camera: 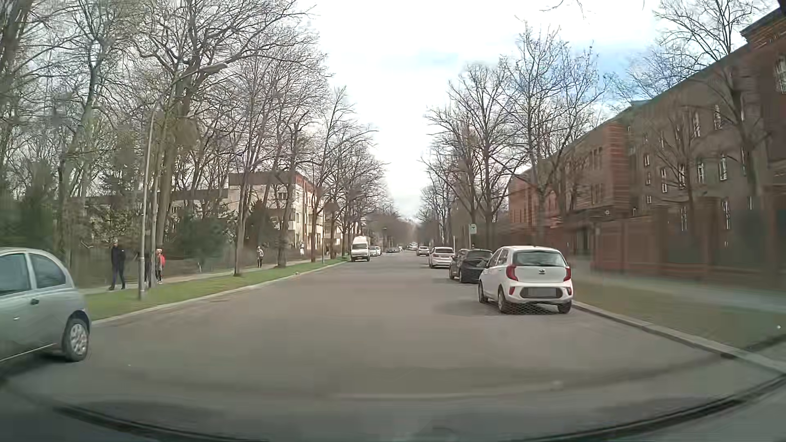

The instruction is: Follow the waypoints while adhering to traffic rules and regulations

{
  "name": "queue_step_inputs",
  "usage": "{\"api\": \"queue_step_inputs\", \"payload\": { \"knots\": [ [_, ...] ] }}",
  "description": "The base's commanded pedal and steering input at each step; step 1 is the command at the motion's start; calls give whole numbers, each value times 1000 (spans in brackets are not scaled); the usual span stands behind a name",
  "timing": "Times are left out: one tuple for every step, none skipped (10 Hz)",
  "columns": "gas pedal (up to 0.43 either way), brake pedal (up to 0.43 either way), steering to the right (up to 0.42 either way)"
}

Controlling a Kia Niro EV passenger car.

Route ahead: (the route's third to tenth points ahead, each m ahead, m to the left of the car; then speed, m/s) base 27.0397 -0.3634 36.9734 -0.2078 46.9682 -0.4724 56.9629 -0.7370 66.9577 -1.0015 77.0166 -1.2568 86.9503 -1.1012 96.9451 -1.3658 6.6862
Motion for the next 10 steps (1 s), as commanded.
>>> {"api": "queue_step_inputs", "payload": {
  "knots": [
    [0, 0, 3],
    [0, 0, 3],
    [0, 0, 3],
    [0, 0, 3],
    [0, 0, 3],
    [0, 0, 3],
    [0, 0, 4],
    [0, 0, 4],
    [0, 0, 4],
    [0, 0, 4]
  ]
}}
